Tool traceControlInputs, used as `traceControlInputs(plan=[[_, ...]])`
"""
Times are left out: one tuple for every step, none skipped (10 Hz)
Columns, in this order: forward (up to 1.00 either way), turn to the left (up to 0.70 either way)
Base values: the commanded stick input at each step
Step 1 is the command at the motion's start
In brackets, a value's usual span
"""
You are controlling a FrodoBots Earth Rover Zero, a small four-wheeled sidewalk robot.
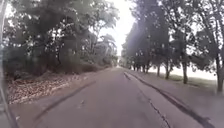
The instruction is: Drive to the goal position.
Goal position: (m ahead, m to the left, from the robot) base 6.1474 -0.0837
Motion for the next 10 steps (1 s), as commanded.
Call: traceControlInputs(plan=[[0.7,0.0],[0.7,0.0],[0.7,0.0],[0.7,0.0],[0.7,0.0],[0.7,0.0],[0.7,0.0],[0.7,0.0],[0.7,0.0],[0.7,0.0]])
